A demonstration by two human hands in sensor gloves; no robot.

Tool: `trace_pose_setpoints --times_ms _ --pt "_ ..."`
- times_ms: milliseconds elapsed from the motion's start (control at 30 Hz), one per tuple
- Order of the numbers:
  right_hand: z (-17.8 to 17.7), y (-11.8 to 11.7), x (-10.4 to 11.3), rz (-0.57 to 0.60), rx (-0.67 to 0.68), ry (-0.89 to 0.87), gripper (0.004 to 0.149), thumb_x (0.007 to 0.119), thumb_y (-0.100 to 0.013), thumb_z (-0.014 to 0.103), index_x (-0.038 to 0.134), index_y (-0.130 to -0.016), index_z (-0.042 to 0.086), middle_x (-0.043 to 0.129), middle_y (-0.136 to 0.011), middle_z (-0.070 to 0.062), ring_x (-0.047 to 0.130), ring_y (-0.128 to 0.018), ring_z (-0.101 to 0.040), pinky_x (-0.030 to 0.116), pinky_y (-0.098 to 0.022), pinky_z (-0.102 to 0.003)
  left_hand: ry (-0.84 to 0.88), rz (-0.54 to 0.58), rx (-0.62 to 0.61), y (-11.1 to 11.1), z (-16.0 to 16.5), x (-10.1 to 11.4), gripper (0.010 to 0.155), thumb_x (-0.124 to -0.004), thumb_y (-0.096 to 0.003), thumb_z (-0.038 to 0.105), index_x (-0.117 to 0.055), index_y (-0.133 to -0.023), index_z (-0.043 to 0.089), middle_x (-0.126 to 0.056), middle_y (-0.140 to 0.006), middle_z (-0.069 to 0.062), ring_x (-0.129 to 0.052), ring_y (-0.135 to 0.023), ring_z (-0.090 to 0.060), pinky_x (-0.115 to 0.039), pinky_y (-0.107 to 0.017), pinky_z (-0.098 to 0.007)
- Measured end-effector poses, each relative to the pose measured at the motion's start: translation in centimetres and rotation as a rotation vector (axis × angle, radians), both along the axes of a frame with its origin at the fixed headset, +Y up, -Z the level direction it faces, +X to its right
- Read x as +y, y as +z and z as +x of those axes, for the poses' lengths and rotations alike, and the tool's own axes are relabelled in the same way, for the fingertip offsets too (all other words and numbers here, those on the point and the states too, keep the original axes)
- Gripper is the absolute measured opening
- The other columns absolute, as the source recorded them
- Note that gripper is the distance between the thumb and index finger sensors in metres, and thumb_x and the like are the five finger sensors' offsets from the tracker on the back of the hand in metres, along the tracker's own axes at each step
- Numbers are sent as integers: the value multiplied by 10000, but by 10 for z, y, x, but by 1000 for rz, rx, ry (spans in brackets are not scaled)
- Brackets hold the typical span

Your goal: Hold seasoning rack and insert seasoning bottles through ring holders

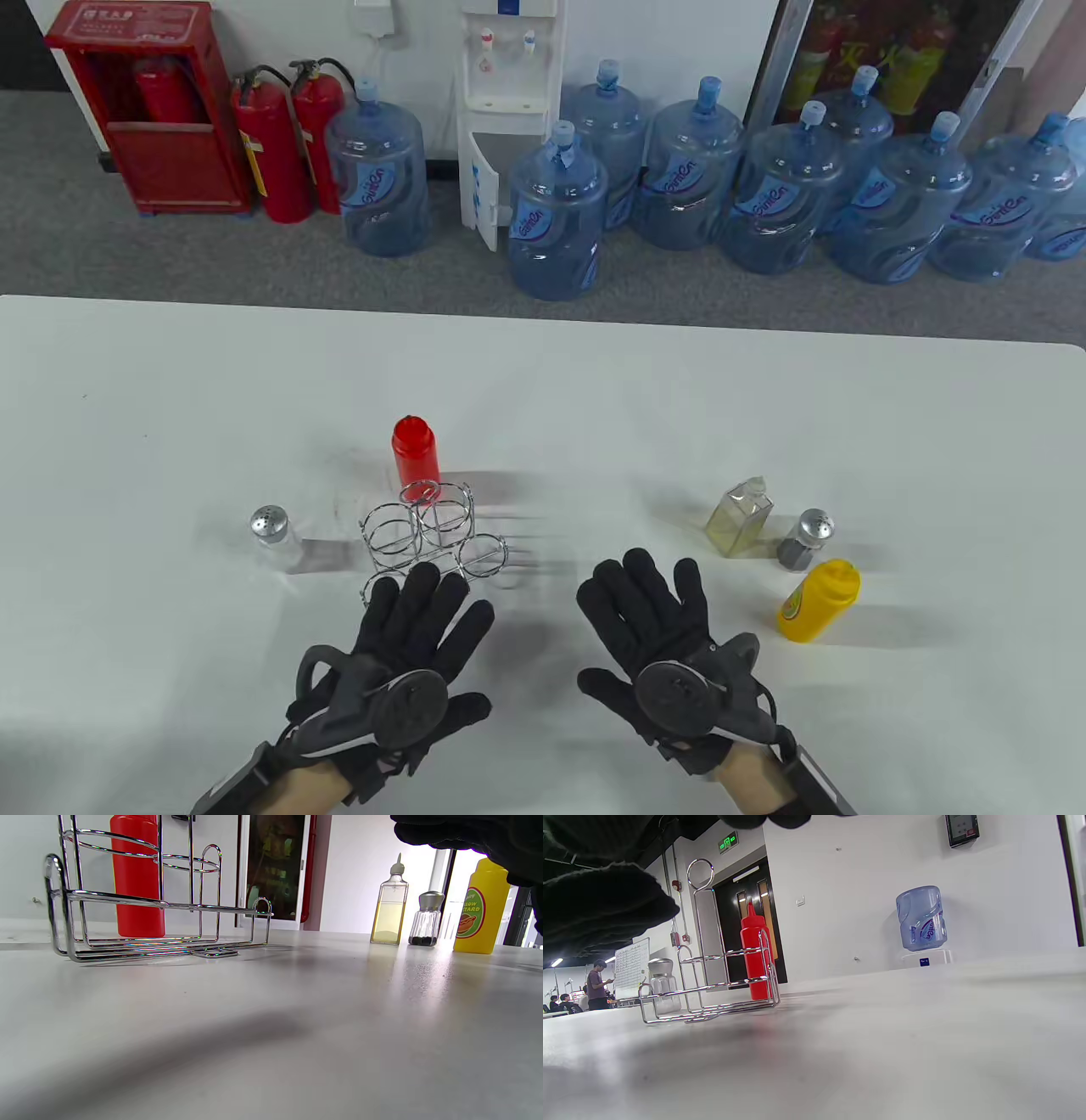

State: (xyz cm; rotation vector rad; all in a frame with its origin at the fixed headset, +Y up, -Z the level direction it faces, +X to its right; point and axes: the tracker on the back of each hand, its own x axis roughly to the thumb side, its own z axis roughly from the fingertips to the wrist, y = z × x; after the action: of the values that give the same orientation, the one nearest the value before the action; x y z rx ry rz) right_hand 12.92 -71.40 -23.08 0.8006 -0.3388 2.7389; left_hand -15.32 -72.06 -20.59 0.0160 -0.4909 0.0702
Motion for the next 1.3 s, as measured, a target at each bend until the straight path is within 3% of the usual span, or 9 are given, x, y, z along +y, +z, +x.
trace_pose_setpoints --times_ms 1300 --pt "0 4 3 -9 15 6 865 632 -348 681 294 -1075 357 226 -1161 49 258 -1110 -303 153 -748 -659 -6 -45 -22 1 2 -1 833 -542 -367 757 -141 -1030 450 -88 -1141 57 -66 -1132 -330 -165 -785 -595"
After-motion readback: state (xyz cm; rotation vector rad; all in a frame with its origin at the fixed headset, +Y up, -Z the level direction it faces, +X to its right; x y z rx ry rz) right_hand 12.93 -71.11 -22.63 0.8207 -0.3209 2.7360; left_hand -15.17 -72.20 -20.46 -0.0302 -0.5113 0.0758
